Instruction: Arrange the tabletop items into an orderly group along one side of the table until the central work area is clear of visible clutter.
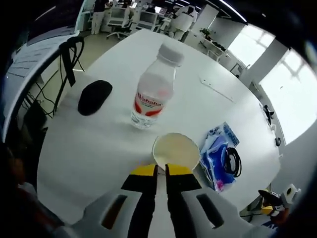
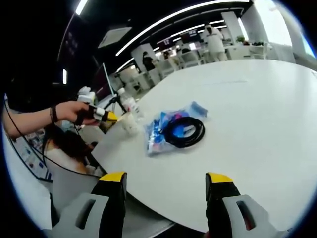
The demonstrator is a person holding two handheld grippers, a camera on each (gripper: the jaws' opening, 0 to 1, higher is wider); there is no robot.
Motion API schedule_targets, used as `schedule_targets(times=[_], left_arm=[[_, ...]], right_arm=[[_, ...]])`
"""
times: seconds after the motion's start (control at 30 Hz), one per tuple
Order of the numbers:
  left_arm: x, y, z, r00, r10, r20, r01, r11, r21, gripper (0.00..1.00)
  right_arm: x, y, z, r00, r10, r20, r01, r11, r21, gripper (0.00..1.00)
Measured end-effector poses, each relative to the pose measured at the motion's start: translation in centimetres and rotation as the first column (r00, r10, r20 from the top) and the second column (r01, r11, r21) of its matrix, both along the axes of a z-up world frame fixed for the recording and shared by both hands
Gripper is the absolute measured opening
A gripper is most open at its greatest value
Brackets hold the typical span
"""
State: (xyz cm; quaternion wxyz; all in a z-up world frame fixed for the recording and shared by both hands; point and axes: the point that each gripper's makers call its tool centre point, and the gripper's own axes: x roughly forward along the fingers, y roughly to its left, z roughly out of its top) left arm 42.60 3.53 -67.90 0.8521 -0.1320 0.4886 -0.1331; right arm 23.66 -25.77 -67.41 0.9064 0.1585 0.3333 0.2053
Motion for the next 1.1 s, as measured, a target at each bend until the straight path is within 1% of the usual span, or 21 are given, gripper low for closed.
schedule_targets(times=[0.23, 0.43, 0.57, 0.67, 0.77, 0.8, 0.87, 0.93, 0.97, 1.1], left_arm=[[0.2, -0.3, 0.1, 1.000, 0.003, -0.006, -0.004, 1.000, -0.019, 0.05], [0.0, -0.1, -0.5, 1.000, 0.003, -0.028, -0.003, 1.000, -0.010, 0.04], [0.0, -0.3, -0.7, 0.999, 0.008, -0.035, -0.009, 1.000, -0.027, 0.03], [0.0, -0.5, -1.0, 0.999, 0.022, -0.045, -0.025, 0.999, -0.047, 0.02], [0.2, -1.0, -1.0, 0.997, 0.050, -0.050, -0.055, 0.994, -0.091, 0.00], [0.3, -1.0, -1.0, 0.997, 0.061, -0.053, -0.066, 0.993, -0.098, 0.00], [0.4, -1.1, -1.1, 0.996, 0.070, -0.052, -0.075, 0.993, -0.092, 0.00], [0.8, -1.5, -0.9, 0.994, 0.098, -0.045, -0.103, 0.988, -0.116, 0.00], [0.9, -1.8, -0.9, 0.992, 0.114, -0.049, -0.120, 0.983, -0.137, 0.00], [1.5, -2.2, -0.8, 0.990, 0.137, -0.044, -0.142, 0.979, -0.146, 0.00]], right_arm=[[-0.2, 0.0, 0.0, 1.000, -0.007, -0.001, 0.007, 1.000, 0.000, 0.65], [-0.4, 0.1, -0.2, 1.000, -0.004, -0.006, 0.004, 1.000, -0.002, 0.65], [-0.3, 0.2, -0.1, 1.000, -0.001, -0.005, 0.001, 1.000, -0.006, 0.66], [-0.1, 0.2, -0.1, 1.000, 0.005, -0.003, -0.005, 1.000, -0.012, 0.66], [0.3, 0.3, 0.1, 1.000, 0.012, 0.000, -0.012, 1.000, -0.021, 0.67], [0.5, 0.3, 0.2, 1.000, 0.016, 0.001, -0.016, 1.000, -0.026, 0.67], [0.8, 0.3, 0.2, 1.000, 0.020, 0.003, -0.020, 0.999, -0.030, 0.67], [1.2, 0.3, 0.4, 1.000, 0.022, 0.007, -0.021, 0.999, -0.029, 0.67], [1.4, 0.3, 0.5, 1.000, 0.023, 0.008, -0.023, 0.999, -0.030, 0.67], [1.8, 0.4, 0.6, 0.999, 0.031, 0.010, -0.031, 0.999, -0.035, 0.67]])
